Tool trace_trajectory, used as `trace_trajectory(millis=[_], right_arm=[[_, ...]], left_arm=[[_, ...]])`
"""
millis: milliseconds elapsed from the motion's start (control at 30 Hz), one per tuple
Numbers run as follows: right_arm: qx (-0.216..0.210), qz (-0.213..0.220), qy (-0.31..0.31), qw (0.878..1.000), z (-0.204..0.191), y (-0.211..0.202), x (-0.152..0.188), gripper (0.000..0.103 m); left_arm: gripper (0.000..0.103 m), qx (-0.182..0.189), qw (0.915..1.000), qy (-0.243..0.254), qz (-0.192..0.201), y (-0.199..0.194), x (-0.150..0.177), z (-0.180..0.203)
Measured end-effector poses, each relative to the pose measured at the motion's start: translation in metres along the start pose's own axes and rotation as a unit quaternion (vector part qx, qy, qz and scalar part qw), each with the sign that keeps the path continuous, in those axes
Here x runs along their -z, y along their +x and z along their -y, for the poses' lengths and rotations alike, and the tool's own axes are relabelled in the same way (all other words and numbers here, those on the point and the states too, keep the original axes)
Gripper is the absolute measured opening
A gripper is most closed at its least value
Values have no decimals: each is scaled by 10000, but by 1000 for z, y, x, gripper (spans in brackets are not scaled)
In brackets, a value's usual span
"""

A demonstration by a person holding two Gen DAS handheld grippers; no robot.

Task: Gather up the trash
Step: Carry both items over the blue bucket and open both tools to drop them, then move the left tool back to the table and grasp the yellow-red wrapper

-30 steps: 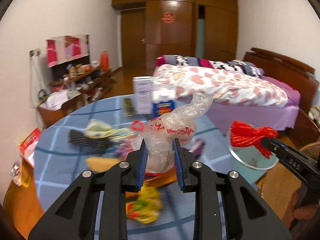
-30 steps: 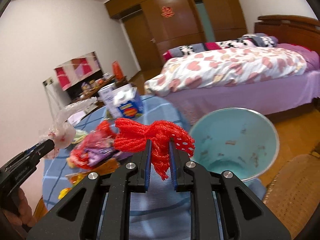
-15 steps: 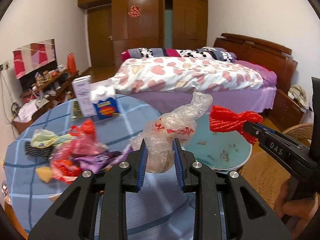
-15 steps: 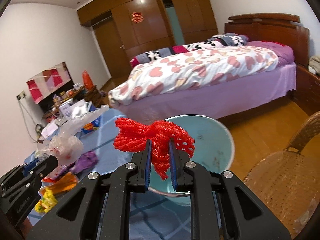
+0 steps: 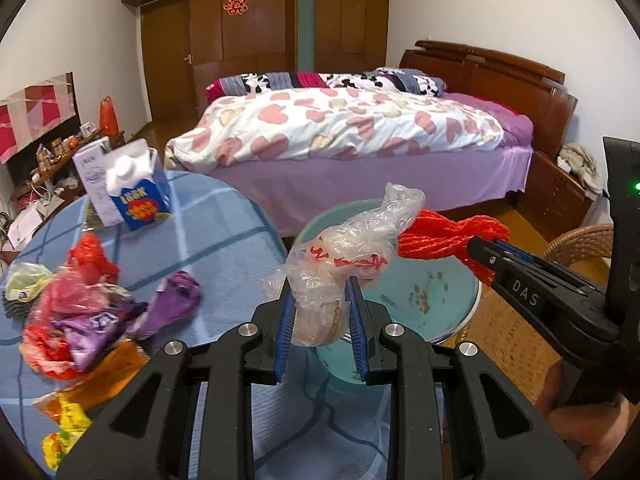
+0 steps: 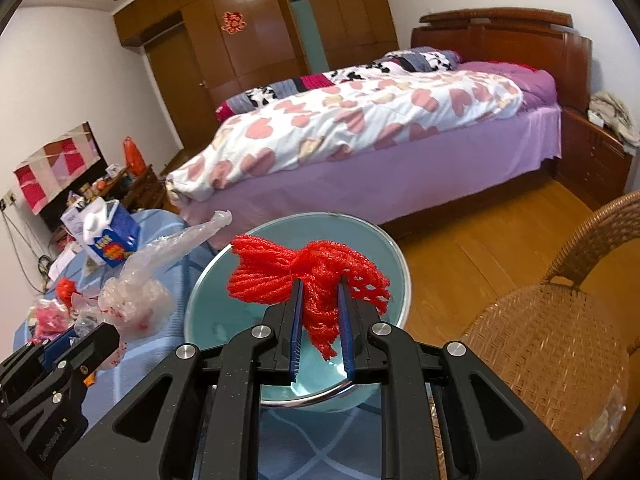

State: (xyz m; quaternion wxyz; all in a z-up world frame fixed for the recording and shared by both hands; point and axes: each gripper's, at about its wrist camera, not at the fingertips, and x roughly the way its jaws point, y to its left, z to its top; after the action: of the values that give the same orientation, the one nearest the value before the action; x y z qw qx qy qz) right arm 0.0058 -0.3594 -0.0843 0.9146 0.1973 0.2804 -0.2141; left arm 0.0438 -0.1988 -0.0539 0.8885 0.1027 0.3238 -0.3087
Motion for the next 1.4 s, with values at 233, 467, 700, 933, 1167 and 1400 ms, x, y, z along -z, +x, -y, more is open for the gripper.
trace_trajectory(millis=[233, 467, 700, 933, 1167, 1400], right_arm=[[107, -215, -28, 9997, 4, 19, 6, 18], [36, -408, 165, 9990, 11, 29, 10, 36], [100, -126, 218, 9996, 10, 11, 3, 59], [-44, 220, 75, 9997, -11, -19, 1, 74], [-238, 219, -260, 9991, -41, -29, 9, 77], [-461, 228, -498, 9974, -68, -39, 16, 78]], left_arm=[[28, -59, 9996, 87, -251, 26, 1, 12], [51, -240, 9992, 83, -319, 31, 2, 10], [71, -581, 9981, -48, -216, 14, 0, -4], [83, -884, 9959, -170, -8, -16, -1, -23], [88, -1145, 9929, -299, 114, -43, 6, -45], [91, -1292, 9901, -536, 72, -67, 26, -81]])
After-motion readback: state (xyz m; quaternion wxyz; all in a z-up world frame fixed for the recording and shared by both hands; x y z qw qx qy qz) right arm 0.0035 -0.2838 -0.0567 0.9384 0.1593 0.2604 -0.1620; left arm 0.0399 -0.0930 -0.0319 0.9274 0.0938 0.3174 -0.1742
